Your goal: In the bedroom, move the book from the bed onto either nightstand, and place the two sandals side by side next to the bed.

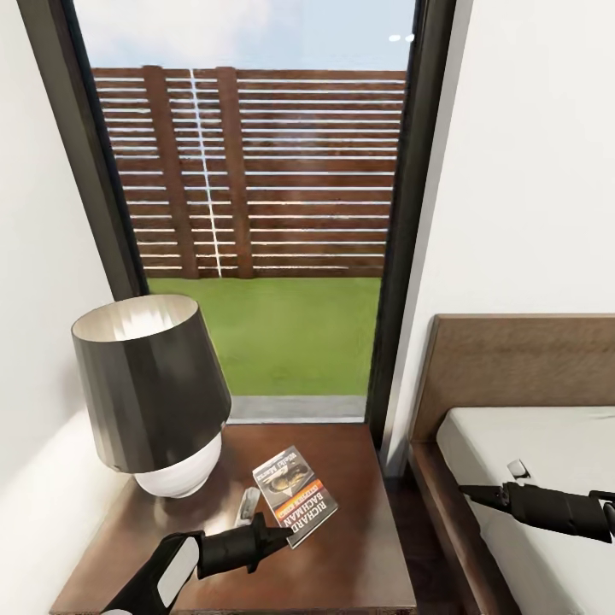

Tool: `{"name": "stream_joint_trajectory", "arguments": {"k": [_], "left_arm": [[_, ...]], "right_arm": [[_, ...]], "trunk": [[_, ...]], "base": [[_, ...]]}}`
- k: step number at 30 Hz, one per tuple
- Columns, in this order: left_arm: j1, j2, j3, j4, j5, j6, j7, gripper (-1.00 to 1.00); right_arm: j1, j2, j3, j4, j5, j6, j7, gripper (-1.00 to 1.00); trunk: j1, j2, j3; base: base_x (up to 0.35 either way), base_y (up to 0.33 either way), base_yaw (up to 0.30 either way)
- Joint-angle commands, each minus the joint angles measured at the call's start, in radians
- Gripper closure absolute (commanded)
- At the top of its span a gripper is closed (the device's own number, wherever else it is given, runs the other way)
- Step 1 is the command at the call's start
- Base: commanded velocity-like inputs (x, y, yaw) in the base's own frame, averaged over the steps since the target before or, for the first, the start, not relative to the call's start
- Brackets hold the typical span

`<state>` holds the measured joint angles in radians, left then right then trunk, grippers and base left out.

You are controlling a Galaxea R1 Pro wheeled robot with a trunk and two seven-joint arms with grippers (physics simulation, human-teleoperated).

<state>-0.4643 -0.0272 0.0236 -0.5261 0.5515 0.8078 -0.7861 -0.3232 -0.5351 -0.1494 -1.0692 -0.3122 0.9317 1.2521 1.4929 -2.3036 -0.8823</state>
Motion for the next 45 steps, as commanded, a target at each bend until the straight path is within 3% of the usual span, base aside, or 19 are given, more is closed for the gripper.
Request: {"name": "stream_joint_trajectory", "arguments": {"k": [1, 13, 22, 29, 45], "left_arm": [[0.0, 0.0, 0.003, 0.0, 0.001, 0.005, -0.002, 1.0], [0.0, 0.0, 0.003, 0.0, 0.001, 0.005, -0.002, 1.0], [0.0, 0.001, 0.003, 0.0, 0.001, 0.005, -0.002, 1.0], [0.0, 0.0, 0.003, 0.0, 0.001, 0.005, -0.001, 1.0], [0.0, 0.0, 0.003, 0.0, 0.001, 0.005, -0.001, 1.0]], "right_arm": [[0.0, 0.0, 0.0, 0.0, -0.002, 0.006, 0.001, -1.0], [0.0, 0.0, 0.0, 0.0, -0.002, 0.006, 0.001, -1.0], [0.0, 0.0, 0.0, 0.0, -0.002, 0.006, 0.001, -1.0], [0.0, 0.0, 0.0, 0.0, -0.002, 0.006, 0.001, -1.0], [0.0, 0.0, 0.0, 0.0, -0.002, 0.006, 0.001, -1.0]], "trunk": [[0.0, 0.0, -0.001], [0.042, -0.077, -0.035], [0.042, -0.077, -0.035], [0.069, -0.126, -0.057], [0.069, -0.126, -0.057]], "base": [[0.0, 0.0, 0.0], [0.0, 0.0, 0.0], [0.0, 0.0, 0.0], [0.0, 0.0, 0.0], [0.064, 0.0, 0.0]]}}
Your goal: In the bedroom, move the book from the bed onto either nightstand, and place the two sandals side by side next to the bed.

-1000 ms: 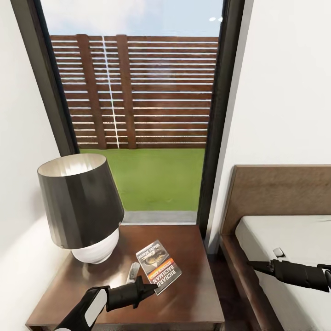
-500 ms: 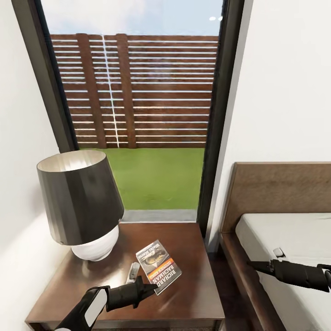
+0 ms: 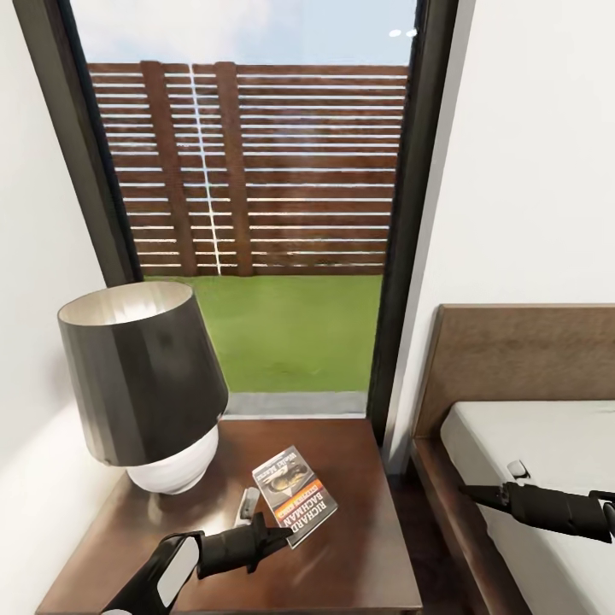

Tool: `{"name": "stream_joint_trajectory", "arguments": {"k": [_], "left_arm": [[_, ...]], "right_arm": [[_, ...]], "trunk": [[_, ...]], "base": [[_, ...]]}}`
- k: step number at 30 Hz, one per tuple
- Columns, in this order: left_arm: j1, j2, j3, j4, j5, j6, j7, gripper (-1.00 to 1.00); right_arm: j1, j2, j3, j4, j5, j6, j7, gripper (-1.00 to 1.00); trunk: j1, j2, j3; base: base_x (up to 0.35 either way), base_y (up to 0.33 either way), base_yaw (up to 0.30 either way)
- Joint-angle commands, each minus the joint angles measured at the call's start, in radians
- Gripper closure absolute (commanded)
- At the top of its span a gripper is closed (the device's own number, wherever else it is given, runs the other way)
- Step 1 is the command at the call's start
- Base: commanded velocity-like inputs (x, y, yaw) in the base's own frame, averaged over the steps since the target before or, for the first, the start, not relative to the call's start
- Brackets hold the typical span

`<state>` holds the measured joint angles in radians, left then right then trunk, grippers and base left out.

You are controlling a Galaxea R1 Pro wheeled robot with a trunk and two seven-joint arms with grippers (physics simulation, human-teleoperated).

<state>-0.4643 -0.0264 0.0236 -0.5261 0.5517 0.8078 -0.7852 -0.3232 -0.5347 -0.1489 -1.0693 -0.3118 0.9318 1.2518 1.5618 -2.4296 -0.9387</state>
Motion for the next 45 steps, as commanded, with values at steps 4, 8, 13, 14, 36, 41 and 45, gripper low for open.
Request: {"name": "stream_joint_trajectory", "arguments": {"k": [4, 8, 13, 14, 36, 41, 45], "left_arm": [[0.0, 0.0, 0.003, 0.0, 0.001, 0.005, -0.002, 1.0], [0.0, 0.001, 0.003, 0.0, 0.001, 0.004, -0.003, 1.0], [0.001, 0.0, 0.003, 0.0, 0.001, 0.005, -0.002, 1.0], [0.001, 0.0, 0.003, 0.0, 0.001, 0.005, -0.002, 1.0], [0.001, -0.001, 0.003, 0.0, 0.001, 0.005, -0.002, 1.0], [0.001, -0.001, 0.003, 0.0, 0.001, 0.005, -0.002, 1.0], [0.001, -0.001, 0.003, 0.0, 0.001, 0.005, -0.002, 1.0]], "right_arm": [[0.0, 0.0, 0.0, 0.0, -0.002, 0.006, 0.001, -1.0], [0.0, 0.0, 0.0, 0.0, -0.002, 0.006, 0.001, -1.0], [0.0, 0.0, 0.0, 0.0, -0.002, 0.006, 0.001, -1.0], [0.0, -0.001, 0.0, 0.0, -0.002, 0.006, 0.001, -1.0], [0.0, 0.0, 0.0, 0.0, -0.002, 0.006, 0.001, -1.0], [0.0, 0.0, 0.0, 0.0, -0.002, 0.006, 0.001, -1.0], [0.0, 0.0, 0.0, 0.0, -0.002, 0.006, 0.001, -1.0]], "trunk": [[0.0, 0.0, -0.001], [0.0, 0.0, -0.001], [0.0, 0.0, -0.001], [0.0, 0.0, -0.001], [0.034, -0.063, -0.029], [0.034, -0.063, -0.029], [0.034, -0.063, -0.029]], "base": [[0.034, 0.0, 0.0], [0.144, 0.0, 0.0], [0.081, 0.0, 0.0], [0.011, 0.0, 0.0], [0.001, 0.0, 0.0], [0.0, 0.0, 0.0], [0.0, 0.0, 0.0]]}}
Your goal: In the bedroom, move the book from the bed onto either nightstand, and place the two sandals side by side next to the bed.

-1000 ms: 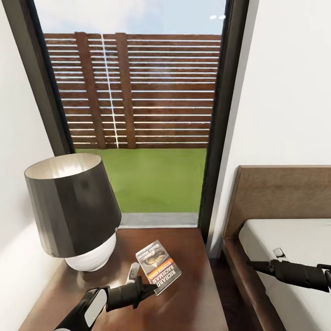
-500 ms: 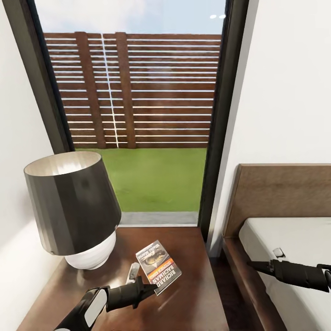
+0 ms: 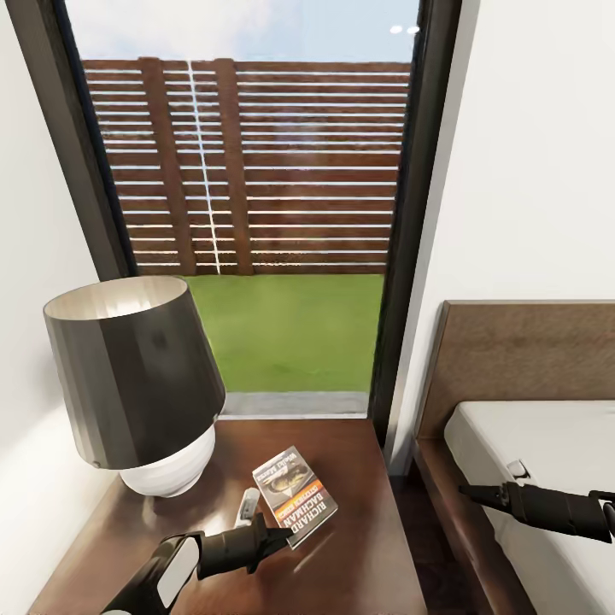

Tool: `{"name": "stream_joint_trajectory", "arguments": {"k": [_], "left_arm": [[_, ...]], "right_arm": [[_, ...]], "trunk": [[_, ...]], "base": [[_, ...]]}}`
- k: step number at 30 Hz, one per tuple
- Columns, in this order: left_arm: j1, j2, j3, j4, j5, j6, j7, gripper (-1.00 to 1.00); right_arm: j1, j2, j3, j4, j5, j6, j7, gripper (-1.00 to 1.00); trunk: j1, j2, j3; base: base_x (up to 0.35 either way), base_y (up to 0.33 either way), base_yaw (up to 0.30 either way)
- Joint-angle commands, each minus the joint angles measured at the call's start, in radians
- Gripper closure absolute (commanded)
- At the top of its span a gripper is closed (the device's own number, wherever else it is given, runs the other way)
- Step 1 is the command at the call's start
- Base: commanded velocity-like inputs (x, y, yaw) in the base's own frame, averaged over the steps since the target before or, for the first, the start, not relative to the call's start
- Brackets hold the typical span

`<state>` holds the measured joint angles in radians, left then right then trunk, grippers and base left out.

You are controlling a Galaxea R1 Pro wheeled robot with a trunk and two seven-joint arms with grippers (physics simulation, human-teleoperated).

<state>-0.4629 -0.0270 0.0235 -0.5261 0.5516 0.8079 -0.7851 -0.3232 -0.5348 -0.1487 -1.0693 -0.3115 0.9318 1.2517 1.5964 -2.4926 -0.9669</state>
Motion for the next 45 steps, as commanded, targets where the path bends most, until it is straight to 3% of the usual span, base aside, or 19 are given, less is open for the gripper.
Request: {"name": "stream_joint_trajectory", "arguments": {"k": [1, 14, 18, 30, 35, 45], "left_arm": [[0.0, -0.001, 0.003, 0.0, 0.001, 0.005, -0.002, 1.0], [0.0, 0.0, 0.003, 0.0, 0.001, 0.005, -0.002, 1.0], [-0.001, 0.0, 0.003, 0.0, 0.001, 0.005, -0.002, 1.0], [-0.001, 0.001, 0.003, 0.0, 0.001, 0.005, -0.002, 1.0], [-0.001, 0.001, 0.003, 0.0, 0.001, 0.005, -0.002, 1.0], [-0.001, 0.001, 0.004, 0.0, 0.001, 0.005, -0.002, 1.0]], "right_arm": [[0.0, 0.0, 0.0, 0.0, -0.002, 0.006, 0.001, -1.0], [0.0, 0.0, 0.0, 0.0, -0.002, 0.006, 0.001, -1.0], [0.0, 0.0, 0.0, 0.0, -0.002, 0.006, 0.001, -1.0], [0.0, 0.0, 0.0, 0.0, -0.002, 0.006, 0.0, -1.0], [0.0, 0.0, 0.0, 0.0, -0.002, 0.006, 0.0, -1.0], [0.0, 0.0, 0.0, 0.0, -0.002, 0.006, 0.001, -1.0]], "trunk": [[0.004, -0.007, -0.004], [0.005, -0.008, -0.012], [0.006, -0.009, -0.027], [0.006, -0.009, -0.027], [0.009, -0.01, -0.047], [0.009, -0.01, -0.047]], "base": [[0.0, 0.0, 0.0], [0.0, 0.0, 0.0], [0.0, 0.0, 0.0], [0.0, 0.0, 0.0], [0.0, 0.0, 0.0], [0.0, 0.0, 0.0]]}}
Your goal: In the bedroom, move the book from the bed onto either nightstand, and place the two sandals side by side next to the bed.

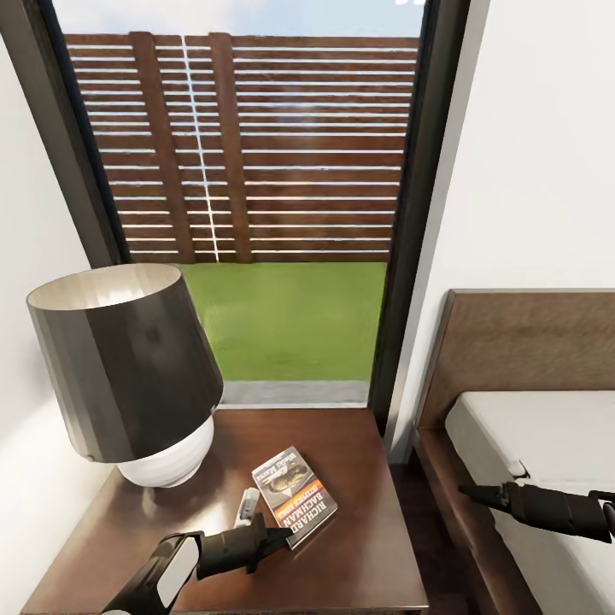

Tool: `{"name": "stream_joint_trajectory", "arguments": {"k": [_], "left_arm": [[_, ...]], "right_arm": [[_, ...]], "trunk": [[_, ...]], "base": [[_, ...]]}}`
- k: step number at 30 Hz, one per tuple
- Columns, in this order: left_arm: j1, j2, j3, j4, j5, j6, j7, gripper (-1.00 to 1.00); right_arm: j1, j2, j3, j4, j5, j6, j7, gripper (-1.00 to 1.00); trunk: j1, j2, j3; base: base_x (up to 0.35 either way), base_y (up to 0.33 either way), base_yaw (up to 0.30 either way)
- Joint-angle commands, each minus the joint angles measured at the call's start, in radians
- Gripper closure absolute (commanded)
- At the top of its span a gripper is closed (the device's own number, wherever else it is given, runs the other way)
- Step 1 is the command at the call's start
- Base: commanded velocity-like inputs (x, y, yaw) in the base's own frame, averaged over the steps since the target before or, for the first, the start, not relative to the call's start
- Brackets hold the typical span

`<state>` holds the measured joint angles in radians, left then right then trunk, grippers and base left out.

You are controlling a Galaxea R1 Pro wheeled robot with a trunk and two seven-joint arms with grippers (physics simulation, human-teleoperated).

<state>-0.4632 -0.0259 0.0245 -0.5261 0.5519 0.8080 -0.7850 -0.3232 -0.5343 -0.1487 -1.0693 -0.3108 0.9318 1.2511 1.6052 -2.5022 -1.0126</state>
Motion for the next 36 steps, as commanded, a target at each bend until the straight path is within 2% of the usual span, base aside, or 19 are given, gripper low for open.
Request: {"name": "stream_joint_trajectory", "arguments": {"k": [1, 6, 19, 22, 36], "left_arm": [[0.0, 0.0, 0.002, 0.0, 0.0, 0.005, -0.002, 1.0], [-0.001, -0.001, 0.002, 0.0, 0.0, 0.005, -0.002, 1.0], [0.0, -0.001, 0.002, 0.0, 0.0, 0.005, -0.002, 1.0], [0.0, -0.001, 0.002, 0.0, 0.0, 0.005, -0.002, 1.0], [-0.001, -0.001, 0.002, 0.0, 0.0, 0.005, -0.002, 1.0]], "right_arm": [[0.0, 0.0, 0.0, 0.0, -0.002, 0.005, 0.001, -1.0], [0.0, 0.0, 0.0, 0.0, -0.002, 0.005, 0.001, -1.0], [0.0, -0.001, 0.0, 0.0, -0.002, 0.005, 0.001, -1.0], [0.0, 0.0, 0.0, 0.0, -0.003, 0.005, 0.001, -1.0], [0.0, 0.0, 0.0, 0.0, -0.002, 0.005, 0.001, -1.0]], "trunk": [[0.0, 0.0, -0.001], [0.001, -0.001, -0.013], [0.001, -0.001, -0.013], [0.002, -0.002, -0.024], [0.002, -0.002, -0.024]], "base": [[0.0, 0.0, 0.0], [0.0, 0.0, 0.0], [0.0, 0.0, 0.0], [0.0, 0.0, 0.0], [0.0, 0.0, 0.0]]}}
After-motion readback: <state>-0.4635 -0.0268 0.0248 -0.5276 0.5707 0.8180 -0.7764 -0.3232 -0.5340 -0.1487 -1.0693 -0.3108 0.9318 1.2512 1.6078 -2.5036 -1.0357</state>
